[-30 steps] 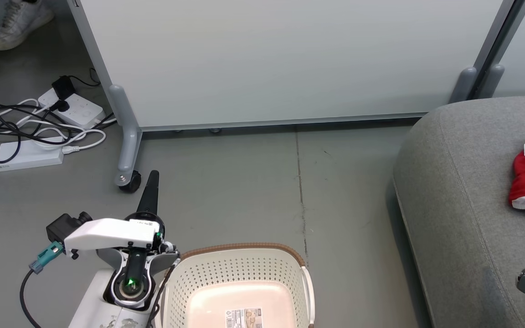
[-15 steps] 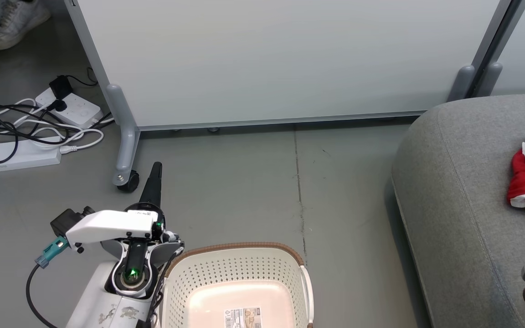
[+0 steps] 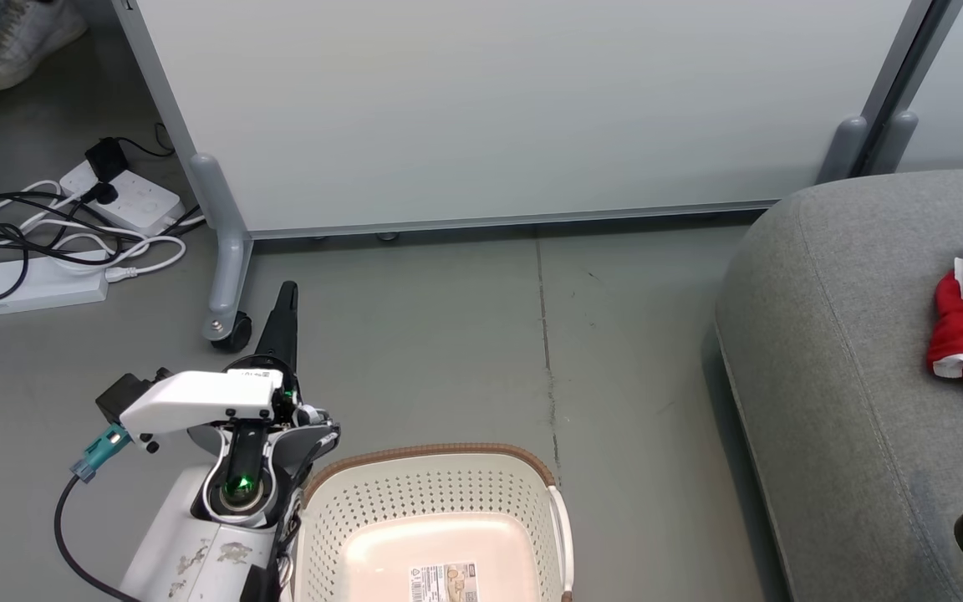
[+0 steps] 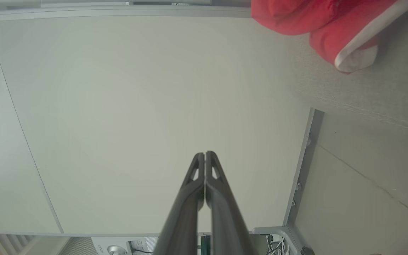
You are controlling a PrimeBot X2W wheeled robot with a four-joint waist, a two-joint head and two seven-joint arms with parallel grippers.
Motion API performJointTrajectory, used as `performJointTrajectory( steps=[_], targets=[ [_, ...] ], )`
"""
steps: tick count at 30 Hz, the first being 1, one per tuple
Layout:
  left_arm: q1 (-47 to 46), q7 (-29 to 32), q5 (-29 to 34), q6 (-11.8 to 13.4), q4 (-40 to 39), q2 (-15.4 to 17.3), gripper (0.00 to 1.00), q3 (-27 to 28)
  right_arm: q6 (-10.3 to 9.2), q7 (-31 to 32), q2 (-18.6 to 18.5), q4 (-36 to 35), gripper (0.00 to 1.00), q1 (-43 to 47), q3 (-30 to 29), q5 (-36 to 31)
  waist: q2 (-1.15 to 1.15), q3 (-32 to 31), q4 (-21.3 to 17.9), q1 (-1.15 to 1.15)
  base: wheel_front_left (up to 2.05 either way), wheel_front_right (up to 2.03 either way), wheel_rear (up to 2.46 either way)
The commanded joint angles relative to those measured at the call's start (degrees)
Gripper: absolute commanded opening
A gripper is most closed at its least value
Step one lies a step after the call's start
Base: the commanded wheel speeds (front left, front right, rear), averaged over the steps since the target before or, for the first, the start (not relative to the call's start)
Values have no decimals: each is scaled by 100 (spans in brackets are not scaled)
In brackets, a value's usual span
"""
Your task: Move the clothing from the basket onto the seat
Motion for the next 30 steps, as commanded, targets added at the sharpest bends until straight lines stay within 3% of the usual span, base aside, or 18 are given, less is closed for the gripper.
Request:
performJointTrajectory(
  steps=[1, 30],
  targets=[
    [-166, 8, -86, -48, 41, 6, 0, -3, 12, 50, -55, 26, 0, -101, -55, 114, 0, 2, -3, 0, 0, 0, 0],
    [-139, 17, -114, -55, 49, 4, 0, -4, 12, 32, -61, 43, 0, -91, -39, 142, 0, 4, -6, 0, 0, 0, 0]
  ],
)
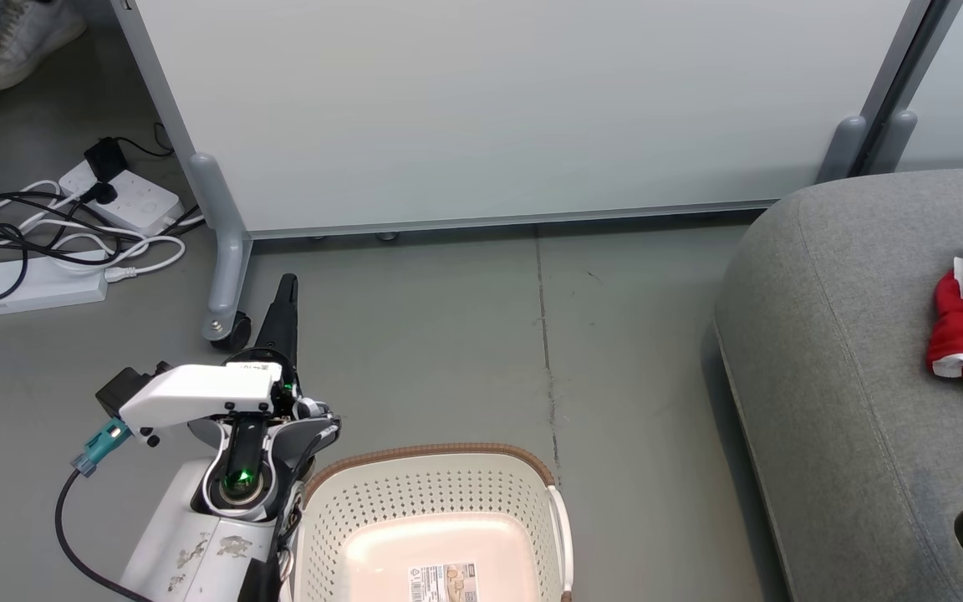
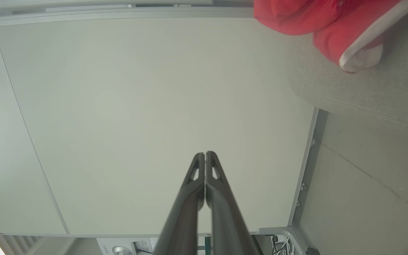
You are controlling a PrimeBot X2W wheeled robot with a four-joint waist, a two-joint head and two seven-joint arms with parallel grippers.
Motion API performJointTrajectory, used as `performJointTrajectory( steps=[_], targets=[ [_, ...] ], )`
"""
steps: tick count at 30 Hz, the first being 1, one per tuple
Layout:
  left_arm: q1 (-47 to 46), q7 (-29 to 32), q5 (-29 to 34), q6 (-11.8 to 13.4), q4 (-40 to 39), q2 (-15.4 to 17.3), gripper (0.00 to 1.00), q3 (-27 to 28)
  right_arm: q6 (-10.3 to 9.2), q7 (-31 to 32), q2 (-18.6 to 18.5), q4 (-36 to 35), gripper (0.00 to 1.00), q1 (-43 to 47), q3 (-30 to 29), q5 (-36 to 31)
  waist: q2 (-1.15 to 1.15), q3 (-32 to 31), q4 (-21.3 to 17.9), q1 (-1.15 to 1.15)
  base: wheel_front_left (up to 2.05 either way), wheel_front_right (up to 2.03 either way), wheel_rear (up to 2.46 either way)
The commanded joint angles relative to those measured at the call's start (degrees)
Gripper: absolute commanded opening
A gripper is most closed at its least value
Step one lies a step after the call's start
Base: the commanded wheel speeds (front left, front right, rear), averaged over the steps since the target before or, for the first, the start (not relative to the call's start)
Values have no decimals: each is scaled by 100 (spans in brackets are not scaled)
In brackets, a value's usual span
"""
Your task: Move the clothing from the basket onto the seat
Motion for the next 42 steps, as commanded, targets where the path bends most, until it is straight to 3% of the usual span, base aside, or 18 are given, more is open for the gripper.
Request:
performJointTrajectory(
  steps=[1, 42],
  targets=[
    [-50, 14, -10, -24, 11, 16, 0, 0, 12, 7, -46, 18, 0, -40, -9, 8, 0, 0, 0, 0, 0, 0, 0],
    [-49, 13, -11, -24, 9, 16, 0, 0, 12, -5, -51, 18, 0, -36, -2, 18, 0, 0, 0, 0, 0, 0, 0]
  ],
)
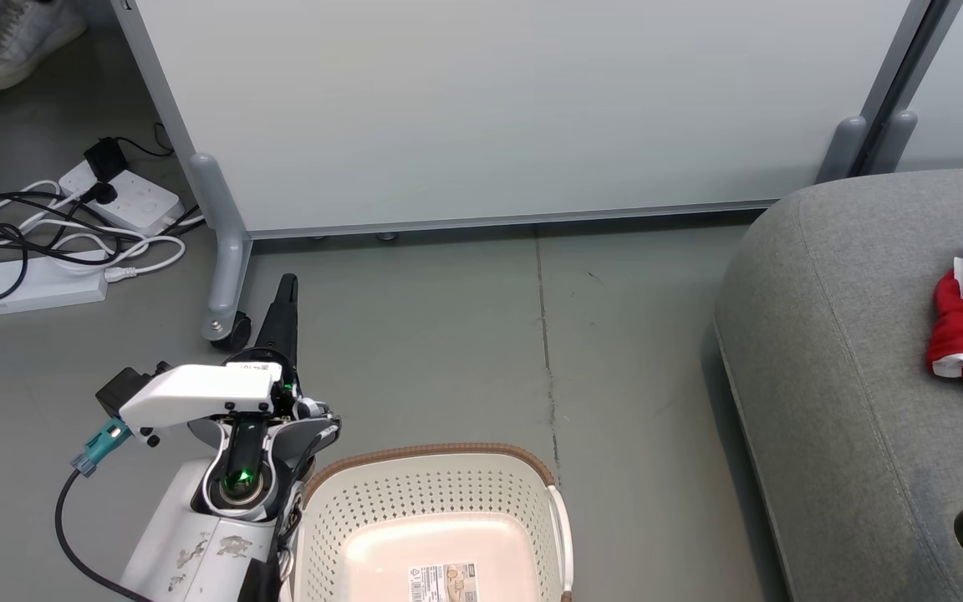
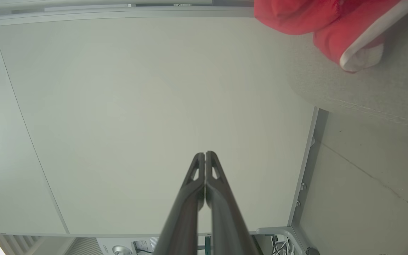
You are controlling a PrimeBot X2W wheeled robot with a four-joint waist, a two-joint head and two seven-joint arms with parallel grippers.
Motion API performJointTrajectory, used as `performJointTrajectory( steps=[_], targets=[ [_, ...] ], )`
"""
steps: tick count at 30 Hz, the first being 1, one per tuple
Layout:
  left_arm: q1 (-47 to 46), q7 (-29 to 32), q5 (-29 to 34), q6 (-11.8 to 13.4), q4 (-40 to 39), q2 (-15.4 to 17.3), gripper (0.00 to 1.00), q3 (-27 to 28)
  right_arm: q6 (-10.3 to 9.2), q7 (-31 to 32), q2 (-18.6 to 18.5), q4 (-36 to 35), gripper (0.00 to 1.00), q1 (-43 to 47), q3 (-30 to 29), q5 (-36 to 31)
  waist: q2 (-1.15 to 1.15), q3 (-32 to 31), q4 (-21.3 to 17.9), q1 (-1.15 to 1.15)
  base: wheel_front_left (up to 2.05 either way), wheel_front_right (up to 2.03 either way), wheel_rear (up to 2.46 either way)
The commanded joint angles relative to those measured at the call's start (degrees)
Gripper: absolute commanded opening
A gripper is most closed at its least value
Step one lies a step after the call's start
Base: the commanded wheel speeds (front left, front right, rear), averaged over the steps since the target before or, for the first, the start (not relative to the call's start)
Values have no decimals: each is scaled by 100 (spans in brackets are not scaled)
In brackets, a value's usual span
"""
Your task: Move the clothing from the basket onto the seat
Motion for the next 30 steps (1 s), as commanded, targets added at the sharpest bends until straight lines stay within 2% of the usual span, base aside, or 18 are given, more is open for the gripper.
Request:
performJointTrajectory(
  steps=[1, 30],
  targets=[
    [-49, 13, -11, -24, 9, 17, 0, 1, 12, -4, -46, 18, 0, -36, -10, 11, 0, 0, 0, 0, 0, 0, 0],
    [-49, 13, -11, -24, 8, 17, 0, 1, 12, -8, -47, 18, 0, -35, -9, 14, 0, 0, 0, 0, 0, 0, 0]
  ],
)
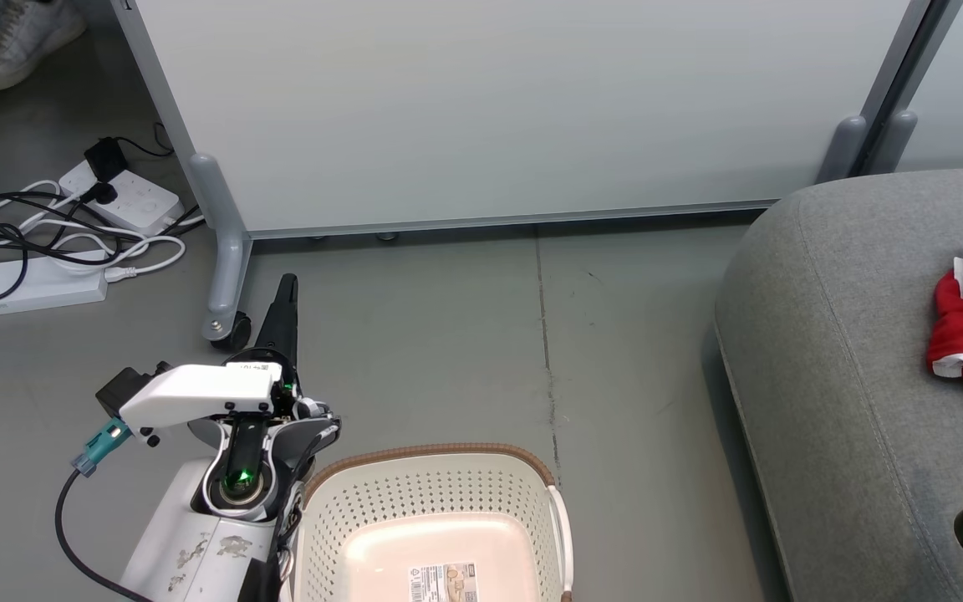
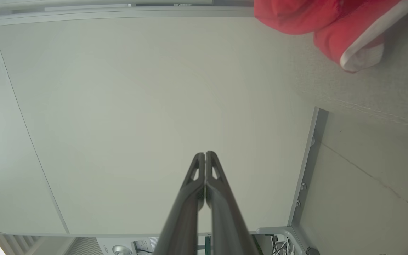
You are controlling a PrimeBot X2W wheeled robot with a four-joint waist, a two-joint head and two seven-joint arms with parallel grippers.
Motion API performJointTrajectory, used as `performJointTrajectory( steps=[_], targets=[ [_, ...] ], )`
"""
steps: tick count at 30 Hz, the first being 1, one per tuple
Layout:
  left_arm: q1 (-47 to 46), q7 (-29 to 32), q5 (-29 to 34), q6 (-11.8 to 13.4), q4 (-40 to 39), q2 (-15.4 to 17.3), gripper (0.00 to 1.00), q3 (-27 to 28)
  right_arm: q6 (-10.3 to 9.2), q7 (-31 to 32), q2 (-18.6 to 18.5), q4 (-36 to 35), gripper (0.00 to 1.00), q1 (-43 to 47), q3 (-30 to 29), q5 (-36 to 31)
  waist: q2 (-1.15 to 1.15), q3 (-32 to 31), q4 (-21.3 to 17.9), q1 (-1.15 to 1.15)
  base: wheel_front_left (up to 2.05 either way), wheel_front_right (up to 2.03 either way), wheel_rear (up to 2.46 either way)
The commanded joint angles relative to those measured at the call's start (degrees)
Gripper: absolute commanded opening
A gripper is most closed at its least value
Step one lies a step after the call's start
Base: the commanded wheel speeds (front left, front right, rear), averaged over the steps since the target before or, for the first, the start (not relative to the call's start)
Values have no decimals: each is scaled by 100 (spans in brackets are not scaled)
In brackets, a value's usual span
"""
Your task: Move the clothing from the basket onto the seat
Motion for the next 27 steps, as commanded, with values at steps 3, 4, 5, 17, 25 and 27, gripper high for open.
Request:
performJointTrajectory(
  steps=[3, 4, 5, 17, 25, 27],
  targets=[
    [-49, 12, -11, -24, 8, 17, 0, 1, 12, -7, -45, 18, 0, -35, -14, 12, 0, 0, 0, 0, 0, 0, 0],
    [-49, 12, -11, -24, 8, 17, 0, 1, 12, -7, -45, 18, 0, -35, -15, 12, 0, 0, 0, 0, 0, 0, 0],
    [-49, 12, -11, -24, 8, 17, 0, 1, 12, -7, -45, 18, 0, -35, -14, 12, 0, 0, 0, 0, 0, 0, 0],
    [-49, 12, -12, -24, 8, 17, 0, 0, 12, -8, -45, 18, 0, -34, -15, 13, 0, 0, 0, 0, 0, 0, 0],
    [-49, 12, -12, -24, 7, 17, 0, 0, 12, -9, -46, 18, 0, -34, -14, 14, 0, 0, 0, 0, 0, 0, 0],
    [-49, 12, -12, -24, 7, 17, 0, 0, 12, -9, -46, 18, 0, -34, -14, 14, 0, 0, 0, 0, 0, 0, 0]
  ],
)
